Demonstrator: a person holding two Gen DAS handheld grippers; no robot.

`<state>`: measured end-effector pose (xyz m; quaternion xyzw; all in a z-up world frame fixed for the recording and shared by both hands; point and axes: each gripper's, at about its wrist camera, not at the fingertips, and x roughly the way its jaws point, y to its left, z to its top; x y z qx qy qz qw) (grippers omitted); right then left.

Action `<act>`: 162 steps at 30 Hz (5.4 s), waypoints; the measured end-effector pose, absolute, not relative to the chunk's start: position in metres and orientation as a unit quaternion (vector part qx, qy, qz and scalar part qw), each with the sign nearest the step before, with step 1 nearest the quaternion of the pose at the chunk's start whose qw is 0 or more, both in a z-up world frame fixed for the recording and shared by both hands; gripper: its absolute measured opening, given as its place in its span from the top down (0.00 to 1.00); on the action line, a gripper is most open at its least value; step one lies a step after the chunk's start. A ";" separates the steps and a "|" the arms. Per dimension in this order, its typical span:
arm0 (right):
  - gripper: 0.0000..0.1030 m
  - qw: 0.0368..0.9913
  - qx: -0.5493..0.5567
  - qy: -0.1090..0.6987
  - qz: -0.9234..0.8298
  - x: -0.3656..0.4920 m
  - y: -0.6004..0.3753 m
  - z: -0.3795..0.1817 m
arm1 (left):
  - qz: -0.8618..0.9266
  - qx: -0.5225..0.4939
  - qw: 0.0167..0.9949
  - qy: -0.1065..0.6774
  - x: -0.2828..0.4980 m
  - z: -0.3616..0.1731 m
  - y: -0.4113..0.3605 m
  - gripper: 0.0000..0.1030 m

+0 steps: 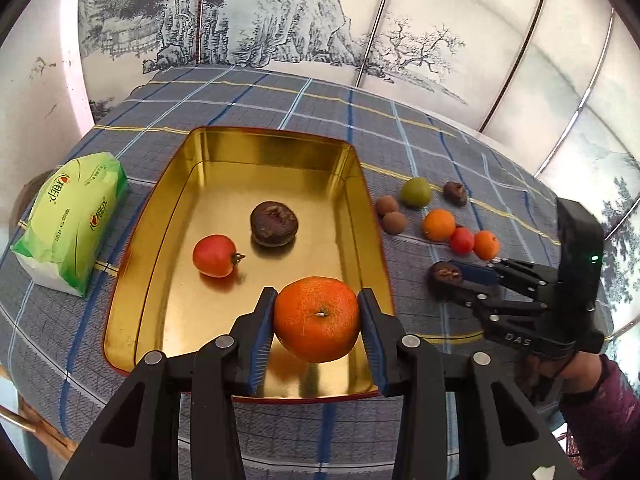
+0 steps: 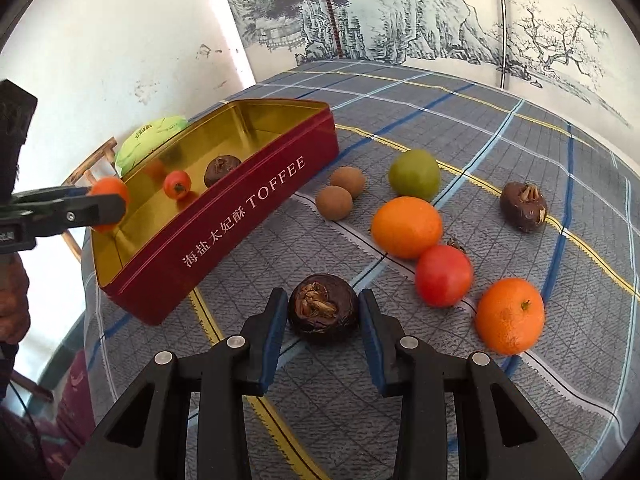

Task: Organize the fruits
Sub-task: 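Lower the mandarin into the tray and open the left gripper, then carry the brown fruit with the right gripper into the tray and release, then move the left gripper back to the fruit cluster toward a mandarin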

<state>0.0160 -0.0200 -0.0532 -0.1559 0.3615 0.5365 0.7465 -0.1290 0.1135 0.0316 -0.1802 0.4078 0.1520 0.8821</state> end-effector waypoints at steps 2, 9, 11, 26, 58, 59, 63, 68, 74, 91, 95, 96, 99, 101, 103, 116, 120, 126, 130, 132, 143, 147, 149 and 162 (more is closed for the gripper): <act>0.64 0.747 -0.158 0.360 0.536 0.017 -0.020 -0.053 | 0.160 -0.171 0.880 0.412 -0.128 0.027 0.114 0.65; 0.64 0.747 -0.159 0.360 0.536 0.017 -0.020 -0.053 | 0.173 -0.174 0.874 0.420 -0.131 0.015 0.126 0.65; 0.64 0.747 -0.159 0.360 0.536 0.017 -0.021 -0.053 | 0.178 -0.171 0.873 0.420 -0.132 0.014 0.130 0.65; 0.64 0.748 -0.163 0.359 0.534 0.017 -0.021 -0.054 | 0.192 -0.168 0.867 0.428 -0.131 0.005 0.146 0.65; 0.64 0.752 -0.167 0.362 0.526 0.009 -0.021 -0.049 | 0.269 -0.124 0.897 0.329 -0.166 0.056 0.136 0.22; 0.64 0.752 -0.165 0.361 0.526 0.008 -0.022 -0.047 | 0.272 -0.119 0.897 0.329 -0.167 0.056 0.135 0.21; 0.64 0.755 -0.157 0.352 0.530 0.004 -0.024 -0.031 | 0.279 -0.109 0.895 0.332 -0.172 0.056 0.133 0.18; 0.64 0.751 -0.148 0.334 0.550 -0.004 -0.016 -0.001 | 0.278 -0.113 0.893 0.335 -0.182 0.056 0.132 0.17; 0.64 0.725 -0.161 0.325 0.585 -0.018 0.031 0.023 | 0.282 -0.110 0.895 0.327 -0.195 0.063 0.131 0.13; 0.64 0.674 -0.215 0.389 0.590 -0.022 0.172 0.010 | 0.287 -0.082 0.894 0.333 -0.202 0.059 0.131 0.08; 0.64 0.674 -0.227 0.404 0.575 -0.019 0.191 0.002 | 0.288 -0.086 0.893 0.337 -0.203 0.055 0.134 0.07; 0.64 0.675 -0.231 0.408 0.570 -0.018 0.196 0.000 | 0.288 -0.086 0.892 0.338 -0.203 0.054 0.135 0.07; 0.64 0.676 -0.233 0.417 0.561 -0.016 0.206 -0.004 | 0.290 -0.085 0.891 0.339 -0.204 0.052 0.137 0.07; 0.64 0.677 -0.235 0.421 0.557 -0.016 0.212 -0.006 | 0.291 -0.084 0.890 0.340 -0.204 0.050 0.138 0.07; 0.64 0.676 -0.234 0.427 0.552 -0.014 0.216 -0.008 | 0.296 -0.079 0.889 0.340 -0.204 0.049 0.138 0.06; 0.64 0.678 -0.156 0.457 0.555 0.001 0.225 -0.006 | 0.292 -0.068 0.887 0.350 -0.200 0.045 0.133 0.04; 0.64 0.678 -0.097 0.451 0.572 0.011 0.214 0.005 | 0.292 -0.066 0.886 0.355 -0.199 0.044 0.130 0.04; 0.64 0.682 -0.034 0.422 0.597 0.019 0.175 0.028 | 0.290 -0.058 0.885 0.360 -0.196 0.045 0.123 0.04; 0.63 0.695 -0.017 0.390 0.604 0.018 0.119 0.035 | 0.284 -0.056 0.887 0.359 -0.195 0.048 0.115 0.04; 0.62 0.708 -0.021 0.375 0.598 0.019 0.087 0.033 | 0.277 -0.055 0.890 0.359 -0.193 0.050 0.110 0.04; 0.62 0.822 -0.075 0.355 0.438 0.063 -0.110 -0.012 | 0.167 -0.021 0.919 0.356 -0.163 0.068 0.058 0.04; 0.62 0.843 -0.063 0.362 0.394 0.082 -0.164 -0.024 | 0.124 0.021 0.925 0.359 -0.139 0.077 0.035 0.04; 0.62 0.846 -0.046 0.366 0.384 0.092 -0.185 -0.031 | 0.102 0.033 0.924 0.368 -0.125 0.080 0.027 0.04; 0.61 0.833 0.020 0.372 0.410 0.102 -0.215 -0.048 | 0.001 -0.047 0.885 0.464 -0.014 0.066 0.023 0.49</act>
